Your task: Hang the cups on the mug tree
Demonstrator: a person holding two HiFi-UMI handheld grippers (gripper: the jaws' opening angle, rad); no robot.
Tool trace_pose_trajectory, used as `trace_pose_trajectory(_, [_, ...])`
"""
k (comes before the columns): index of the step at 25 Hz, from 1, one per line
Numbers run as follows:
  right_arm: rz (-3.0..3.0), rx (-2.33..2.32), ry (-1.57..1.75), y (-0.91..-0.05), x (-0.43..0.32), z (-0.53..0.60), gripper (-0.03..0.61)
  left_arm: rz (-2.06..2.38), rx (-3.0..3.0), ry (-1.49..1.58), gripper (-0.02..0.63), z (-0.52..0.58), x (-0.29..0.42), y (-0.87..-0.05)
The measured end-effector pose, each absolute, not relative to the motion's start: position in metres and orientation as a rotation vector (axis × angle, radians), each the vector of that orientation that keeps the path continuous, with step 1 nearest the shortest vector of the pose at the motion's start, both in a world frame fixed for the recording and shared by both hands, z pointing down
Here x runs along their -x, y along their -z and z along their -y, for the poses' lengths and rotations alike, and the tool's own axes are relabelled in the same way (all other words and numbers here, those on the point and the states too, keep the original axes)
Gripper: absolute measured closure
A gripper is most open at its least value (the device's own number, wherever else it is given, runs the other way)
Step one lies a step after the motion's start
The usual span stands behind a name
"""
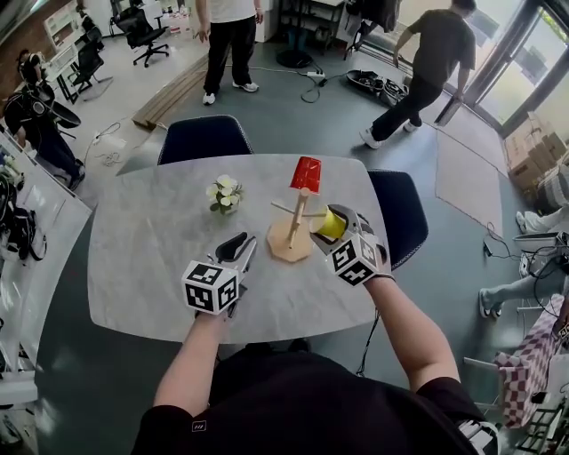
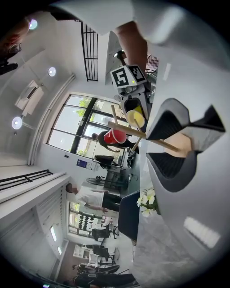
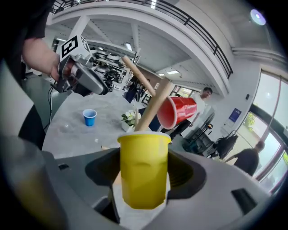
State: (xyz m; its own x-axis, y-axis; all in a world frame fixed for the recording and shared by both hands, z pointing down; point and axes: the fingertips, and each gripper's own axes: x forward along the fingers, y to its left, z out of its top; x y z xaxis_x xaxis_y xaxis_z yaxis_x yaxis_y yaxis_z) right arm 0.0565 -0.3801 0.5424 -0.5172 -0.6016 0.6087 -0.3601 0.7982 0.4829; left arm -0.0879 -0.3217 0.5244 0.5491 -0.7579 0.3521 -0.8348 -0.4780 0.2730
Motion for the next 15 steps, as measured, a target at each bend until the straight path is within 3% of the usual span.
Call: trace_pose_trajectory(15, [1.924, -0.491, 0.675, -0.572, -0.023, 0.378, 0.268, 1.294, -2.316, -0.237, 0.525, 0.29, 0.091, -0.545])
